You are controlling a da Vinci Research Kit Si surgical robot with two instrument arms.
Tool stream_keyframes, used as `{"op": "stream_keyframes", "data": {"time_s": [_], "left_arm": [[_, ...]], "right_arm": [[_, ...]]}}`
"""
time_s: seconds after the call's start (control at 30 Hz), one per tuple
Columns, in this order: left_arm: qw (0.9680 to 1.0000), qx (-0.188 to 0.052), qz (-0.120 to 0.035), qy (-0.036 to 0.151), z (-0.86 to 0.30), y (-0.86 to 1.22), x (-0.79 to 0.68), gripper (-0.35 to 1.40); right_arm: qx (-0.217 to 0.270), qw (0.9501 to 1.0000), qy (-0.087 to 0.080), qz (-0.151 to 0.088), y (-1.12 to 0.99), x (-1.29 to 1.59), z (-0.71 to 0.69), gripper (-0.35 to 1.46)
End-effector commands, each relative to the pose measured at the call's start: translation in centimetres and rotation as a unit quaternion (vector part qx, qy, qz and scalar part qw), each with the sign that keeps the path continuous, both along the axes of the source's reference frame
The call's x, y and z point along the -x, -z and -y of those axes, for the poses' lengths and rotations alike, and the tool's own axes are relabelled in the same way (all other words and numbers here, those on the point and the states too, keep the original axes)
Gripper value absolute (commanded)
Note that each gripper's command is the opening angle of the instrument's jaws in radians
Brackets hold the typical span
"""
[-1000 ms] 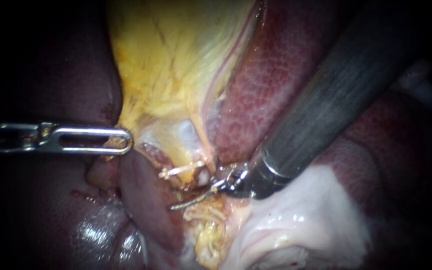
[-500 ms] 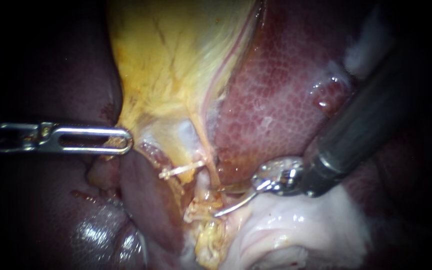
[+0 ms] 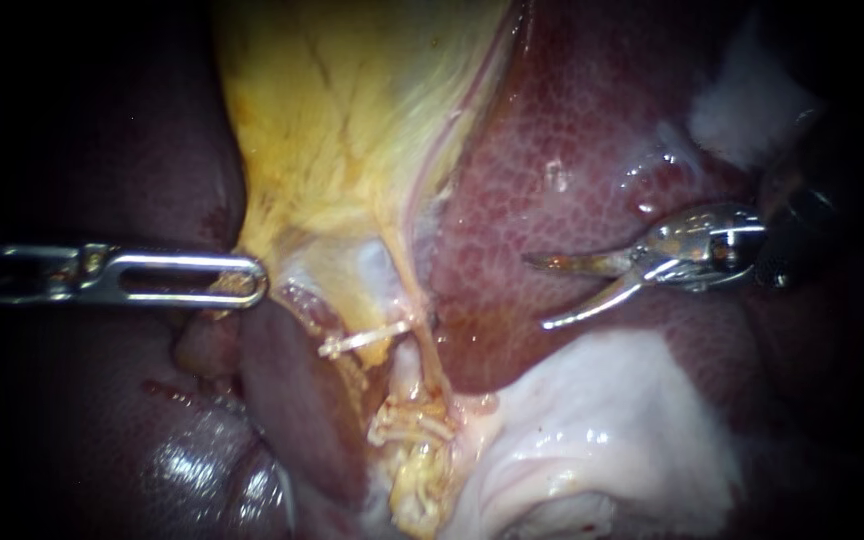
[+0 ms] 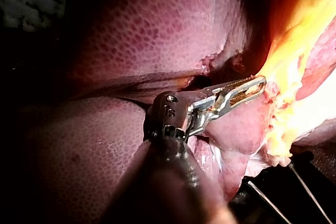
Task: Go back from the cut left tube
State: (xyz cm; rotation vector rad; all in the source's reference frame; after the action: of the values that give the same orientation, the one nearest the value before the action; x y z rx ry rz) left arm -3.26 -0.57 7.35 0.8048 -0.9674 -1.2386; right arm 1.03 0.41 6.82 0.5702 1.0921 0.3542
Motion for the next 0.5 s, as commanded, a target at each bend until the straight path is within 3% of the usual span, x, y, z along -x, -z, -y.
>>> {"op": "stream_keyframes", "data": {"time_s": [0.03, 0.17, 0.33, 0.5], "left_arm": [[1.0000, 0.001, -0.002, 0.002, 0.01, -0.02, 0.05, -0.35], [0.9999, 0.005, -0.004, 0.010, 0.04, -0.11, 0.26, -0.35], [1.0000, 0.005, 0.002, 0.007, 0.03, -0.28, 0.58, -0.35], [1.0000, 0.004, 0.007, 0.003, 0.03, -0.34, 0.79, -0.35]], "right_arm": [[-0.001, 1.0000, 0.001, 0.000, 0.00, -0.01, 0.00, 1.43], [-0.001, 1.0000, 0.002, -0.001, 0.00, -0.02, 0.00, 1.43], [-0.001, 1.0000, 0.001, -0.001, 0.00, -0.03, 0.00, 1.43], [0.002, 1.0000, 0.002, -0.002, 0.00, -0.03, 0.00, 1.43]]}}
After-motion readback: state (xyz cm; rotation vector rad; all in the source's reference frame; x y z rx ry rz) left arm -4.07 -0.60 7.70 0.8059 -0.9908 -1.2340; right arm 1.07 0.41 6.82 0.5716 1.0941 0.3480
